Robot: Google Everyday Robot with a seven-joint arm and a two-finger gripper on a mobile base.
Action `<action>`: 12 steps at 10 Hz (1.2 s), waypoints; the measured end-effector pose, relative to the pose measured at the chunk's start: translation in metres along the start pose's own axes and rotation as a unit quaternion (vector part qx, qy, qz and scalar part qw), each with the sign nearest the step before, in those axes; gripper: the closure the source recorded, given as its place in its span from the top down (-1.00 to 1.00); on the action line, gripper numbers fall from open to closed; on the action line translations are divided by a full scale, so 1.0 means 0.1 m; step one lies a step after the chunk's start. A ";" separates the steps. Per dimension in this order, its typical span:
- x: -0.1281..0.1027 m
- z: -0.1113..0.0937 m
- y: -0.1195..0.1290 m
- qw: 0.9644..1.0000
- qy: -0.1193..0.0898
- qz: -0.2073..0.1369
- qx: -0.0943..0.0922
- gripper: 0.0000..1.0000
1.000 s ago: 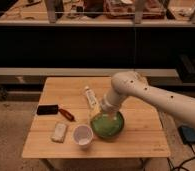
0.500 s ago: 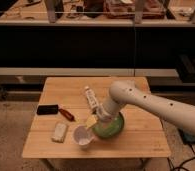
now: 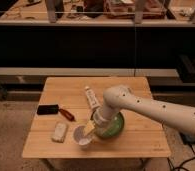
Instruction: Place the ceramic cup in the ceramic bowl
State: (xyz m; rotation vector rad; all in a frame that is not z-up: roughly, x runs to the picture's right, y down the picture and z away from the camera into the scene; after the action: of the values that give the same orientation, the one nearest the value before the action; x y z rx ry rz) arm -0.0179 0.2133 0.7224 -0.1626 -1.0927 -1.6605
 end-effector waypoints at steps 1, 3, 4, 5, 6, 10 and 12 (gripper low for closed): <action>0.01 0.06 -0.01 1.000 -0.002 -0.002 -0.004 0.26; 0.02 0.14 0.00 1.000 -0.005 -0.001 -0.008 0.25; 0.03 0.20 -0.01 1.000 -0.008 -0.001 -0.010 0.10; 0.04 0.23 -0.02 1.000 -0.009 -0.003 -0.011 -0.06; 0.04 0.25 -0.02 1.000 -0.011 -0.004 -0.011 -0.22; 0.05 0.31 -0.04 1.000 -0.027 -0.005 -0.014 -0.98; 0.09 0.24 -0.07 1.000 -0.027 0.003 -0.010 -1.00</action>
State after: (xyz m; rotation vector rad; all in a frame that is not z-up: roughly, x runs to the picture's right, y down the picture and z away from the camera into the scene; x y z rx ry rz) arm -0.0367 0.2244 0.7373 -0.2245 -1.1144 -1.6717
